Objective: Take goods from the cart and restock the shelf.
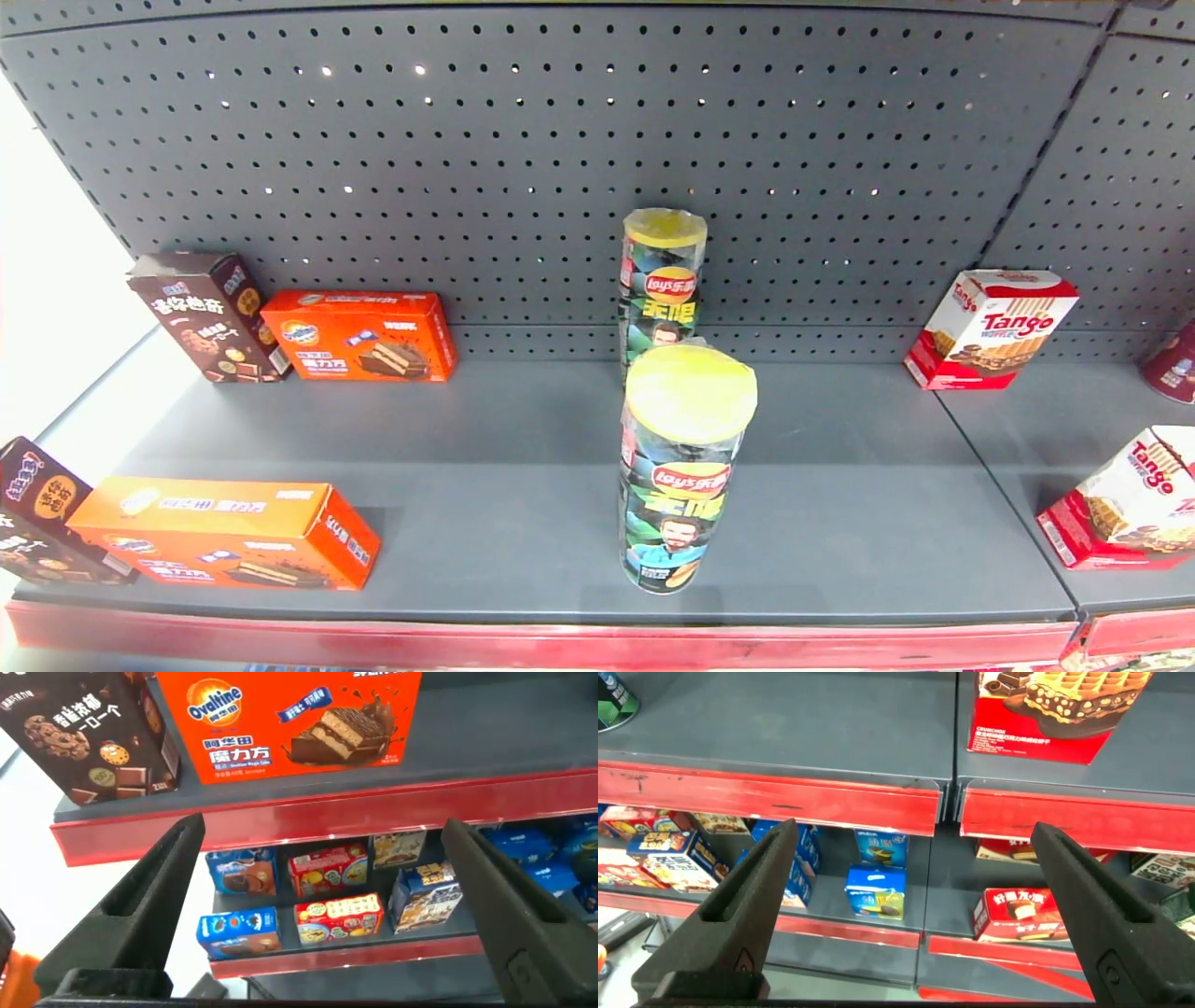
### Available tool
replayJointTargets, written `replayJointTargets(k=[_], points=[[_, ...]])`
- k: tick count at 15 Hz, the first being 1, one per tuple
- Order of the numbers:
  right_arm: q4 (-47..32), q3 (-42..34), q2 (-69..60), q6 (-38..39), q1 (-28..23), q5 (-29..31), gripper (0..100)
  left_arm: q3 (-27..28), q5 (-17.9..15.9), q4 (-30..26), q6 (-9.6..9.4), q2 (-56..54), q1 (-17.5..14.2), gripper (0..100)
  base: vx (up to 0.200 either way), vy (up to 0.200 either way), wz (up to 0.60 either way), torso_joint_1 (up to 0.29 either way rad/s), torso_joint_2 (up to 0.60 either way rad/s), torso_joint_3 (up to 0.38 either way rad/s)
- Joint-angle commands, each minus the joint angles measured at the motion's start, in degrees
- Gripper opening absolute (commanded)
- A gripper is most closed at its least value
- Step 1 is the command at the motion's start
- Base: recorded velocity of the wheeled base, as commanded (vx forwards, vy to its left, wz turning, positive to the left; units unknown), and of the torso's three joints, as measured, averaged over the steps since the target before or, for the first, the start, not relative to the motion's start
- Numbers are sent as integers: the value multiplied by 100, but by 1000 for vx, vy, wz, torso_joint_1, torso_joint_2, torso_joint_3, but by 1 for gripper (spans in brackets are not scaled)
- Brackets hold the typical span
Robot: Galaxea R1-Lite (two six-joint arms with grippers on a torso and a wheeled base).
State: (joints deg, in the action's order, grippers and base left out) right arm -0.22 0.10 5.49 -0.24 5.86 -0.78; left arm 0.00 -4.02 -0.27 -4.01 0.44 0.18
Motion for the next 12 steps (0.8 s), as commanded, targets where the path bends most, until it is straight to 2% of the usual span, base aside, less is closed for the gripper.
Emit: replayJointTargets(k=[1,7,10,12], points=[[4,-1,5,-2,2,-1,100,0,7,0,6,18,-1,100,0,0,0,0,0,0],[-4,-1,14,-2,2,-1,100,0,-2,0,-21,18,-1,100,0,0,0,0,0,0],[4,-1,5,-2,2,-1,100,0,33,0,102,18,-1,100,0,0,0,0,0,0],[4,-1,5,-2,2,-1,100,0,-11,9,120,18,-1,100,0,0,0,0,0,0]])
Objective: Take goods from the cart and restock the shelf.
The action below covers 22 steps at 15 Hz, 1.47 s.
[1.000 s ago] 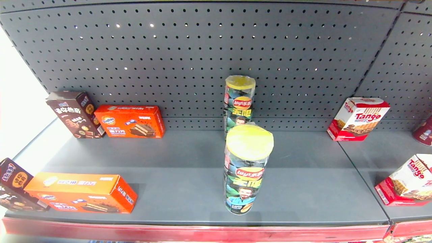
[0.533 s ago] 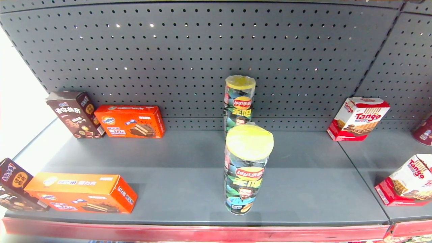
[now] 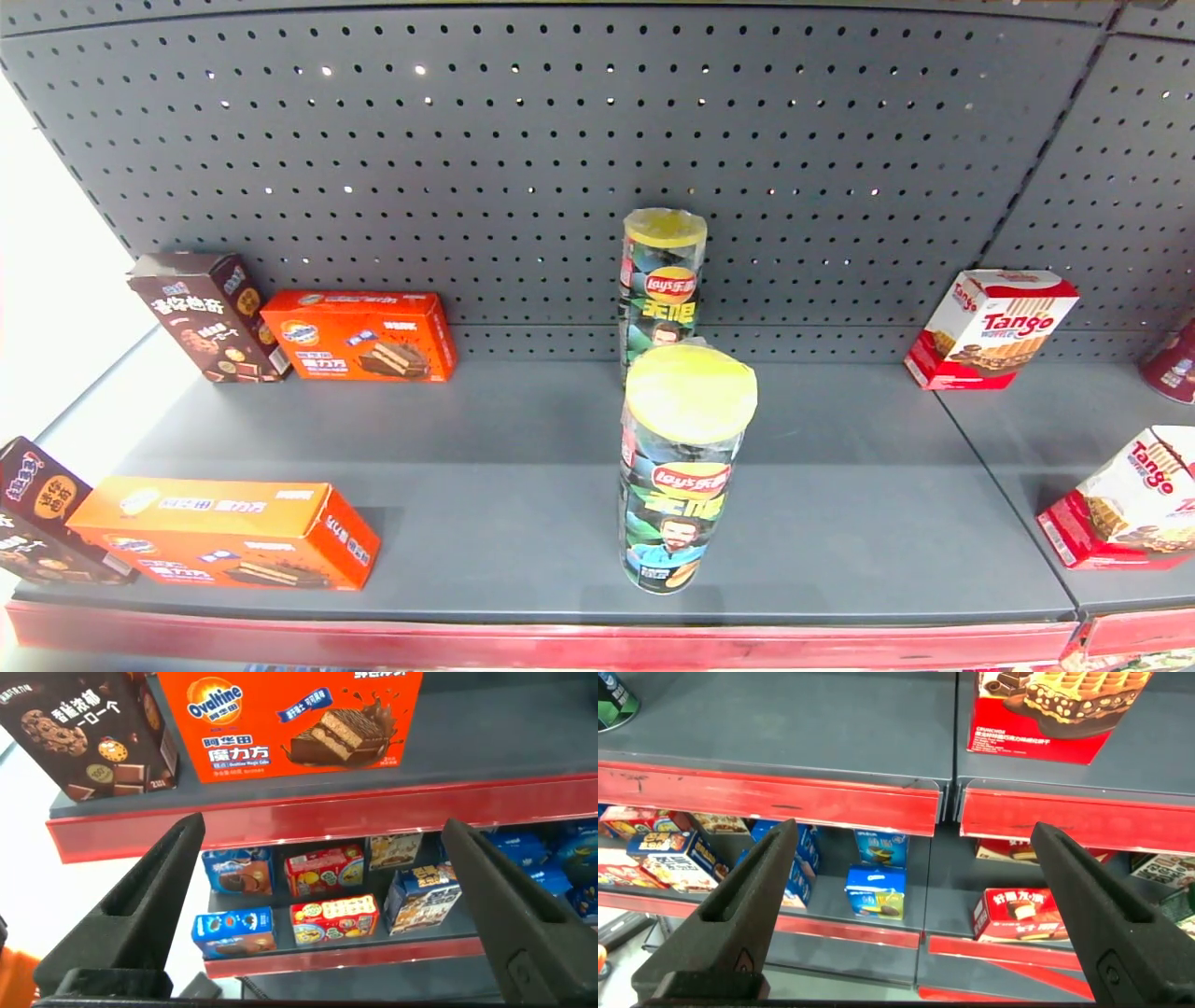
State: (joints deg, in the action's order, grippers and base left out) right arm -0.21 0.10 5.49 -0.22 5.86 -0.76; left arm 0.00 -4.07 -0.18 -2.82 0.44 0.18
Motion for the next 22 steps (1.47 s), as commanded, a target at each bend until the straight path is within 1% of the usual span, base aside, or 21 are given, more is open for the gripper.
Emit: replayJointTargets(k=[1,3,5,6,7,8,19,22], points=[[3,-1,5,4,2,-4,100,0,3,1,-17,18,-1,100,0,0,0,0,0,0],[3,-1,5,4,2,-4,100,0,64,1,-8,18,-1,100,0,0,0,0,0,0],[-14,-1,23,-4,-94,-4,100,0,108,1,-61,18,-1,100,0,0,0,0,0,0],[-6,-1,-56,-4,-683,-4,100,0,108,1,-61,18,-1,100,0,0,0,0,0,0],[3,-1,-100,13,-859,5,100,0,108,1,-52,18,-1,100,0,0,0,0,0,0],[3,-1,-417,-22,-586,-4,100,0,108,1,-52,18,-1,100,0,0,0,0,0,0],[3,-1,-513,13,-578,-4,100,0,100,1,-52,18,-1,100,0,0,0,0,0,0],[3,-1,-513,13,-578,-4,100,0,126,1,-79,18,-1,100,0,0,0,0,0,0]])
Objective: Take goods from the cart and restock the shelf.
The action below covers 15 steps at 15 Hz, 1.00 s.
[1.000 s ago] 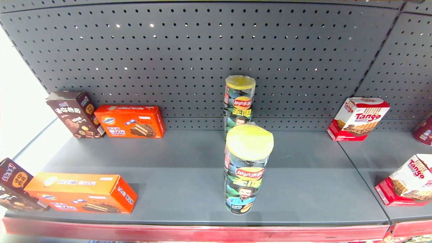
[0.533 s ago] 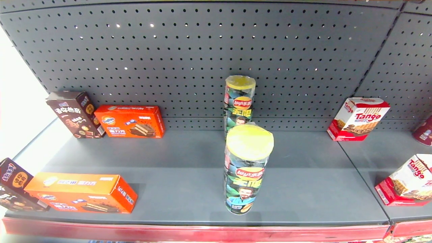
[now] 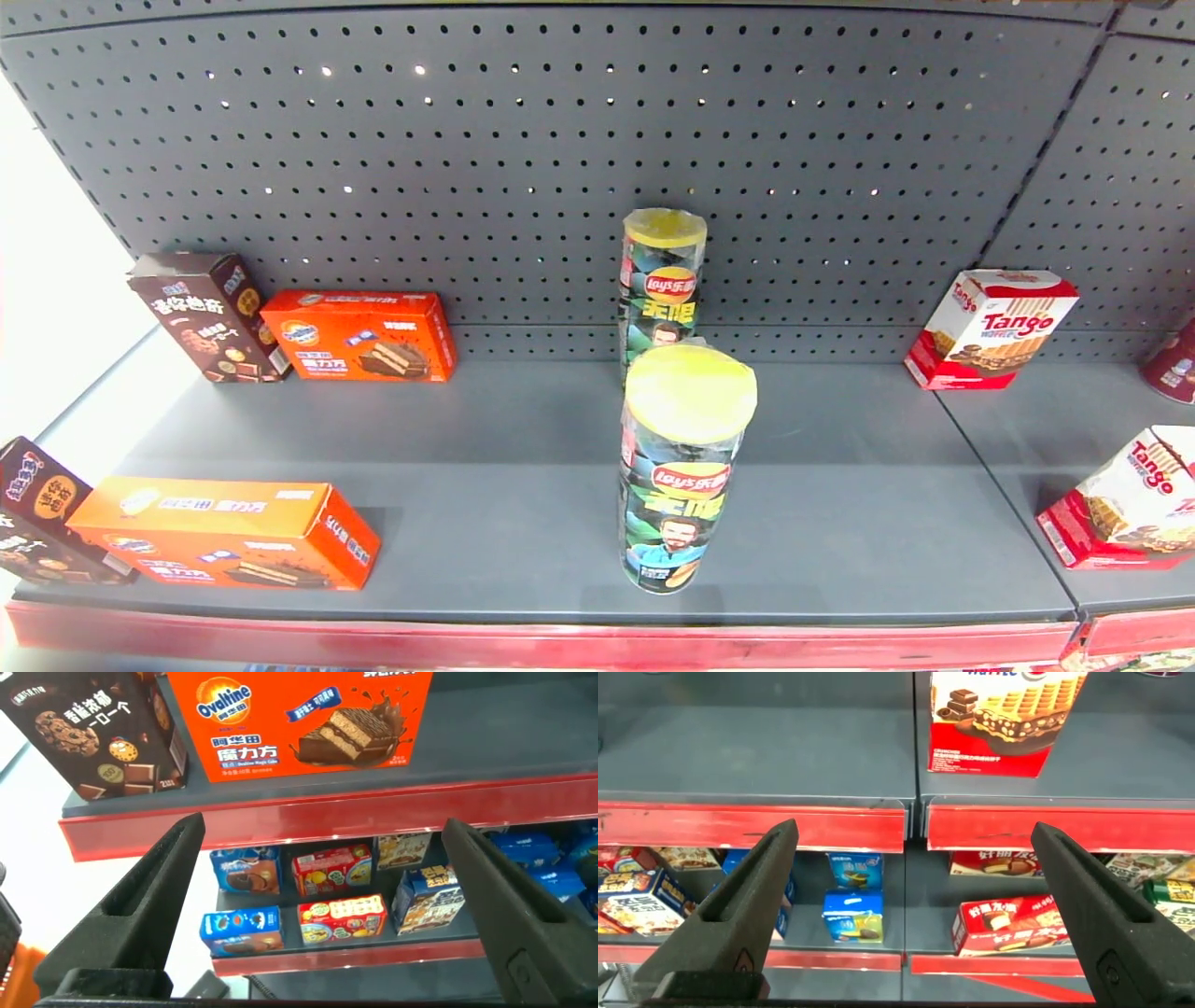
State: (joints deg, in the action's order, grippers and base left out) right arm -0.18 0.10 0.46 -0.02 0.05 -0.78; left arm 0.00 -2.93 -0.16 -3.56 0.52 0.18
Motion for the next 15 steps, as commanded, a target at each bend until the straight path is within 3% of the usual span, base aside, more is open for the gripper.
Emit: replayJointTargets(k=[1,2,3,15], points=[[1,-1,-11,2,4,-1,100,0,-6,-2,4,9,-1,100,0,-200,0,2,2,12],[1,-1,-11,2,4,-1,100,0,11,-2,198,9,-9,100,0,0,0,0,0,0],[1,-1,-11,2,4,-1,100,0,20,-2,268,9,-9,100,0,0,0,0,0,0],[1,-1,-11,2,4,8,100,0,11,-2,259,9,-9,100,-17,0,0,0,0,0]])
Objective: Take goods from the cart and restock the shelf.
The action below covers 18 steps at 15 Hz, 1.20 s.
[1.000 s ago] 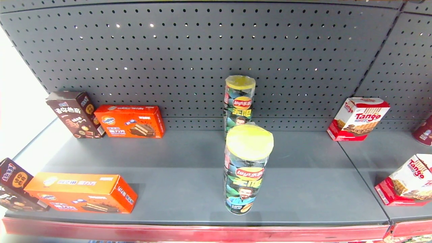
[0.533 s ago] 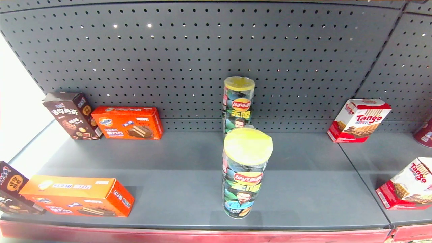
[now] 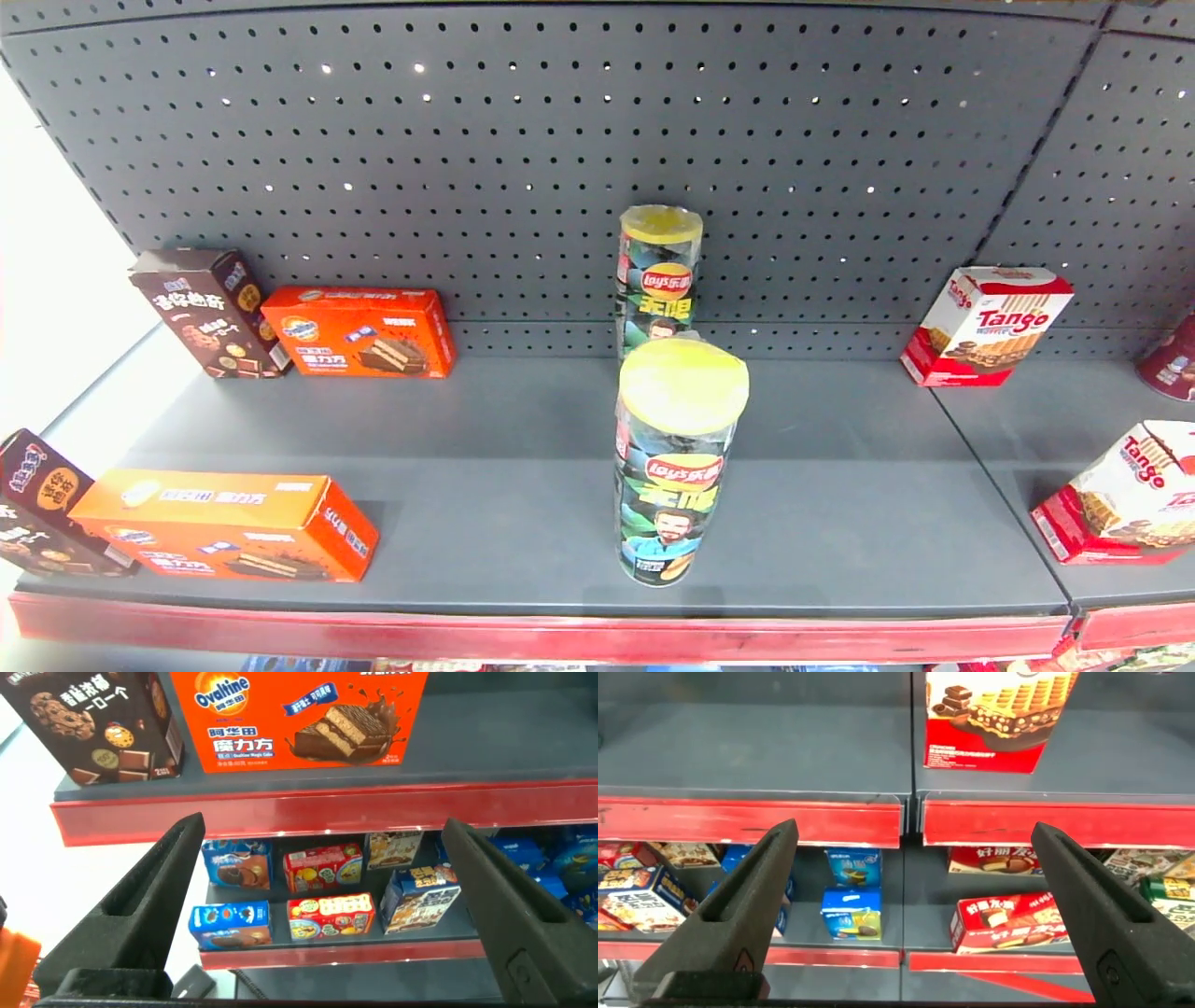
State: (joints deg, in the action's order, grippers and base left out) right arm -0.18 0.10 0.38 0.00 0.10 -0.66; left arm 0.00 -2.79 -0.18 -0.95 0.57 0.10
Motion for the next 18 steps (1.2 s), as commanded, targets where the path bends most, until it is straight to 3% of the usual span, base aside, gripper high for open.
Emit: replayJointTargets(k=[1,18], points=[[1,-1,-3,0,-1,-4,100,0,-2,1,-2,4,-1,100,0,0,0,0,0,0],[1,-1,-3,-9,-1,-13,100,0,77,1,16,4,-1,100,-12,0,0,0,0,0]])
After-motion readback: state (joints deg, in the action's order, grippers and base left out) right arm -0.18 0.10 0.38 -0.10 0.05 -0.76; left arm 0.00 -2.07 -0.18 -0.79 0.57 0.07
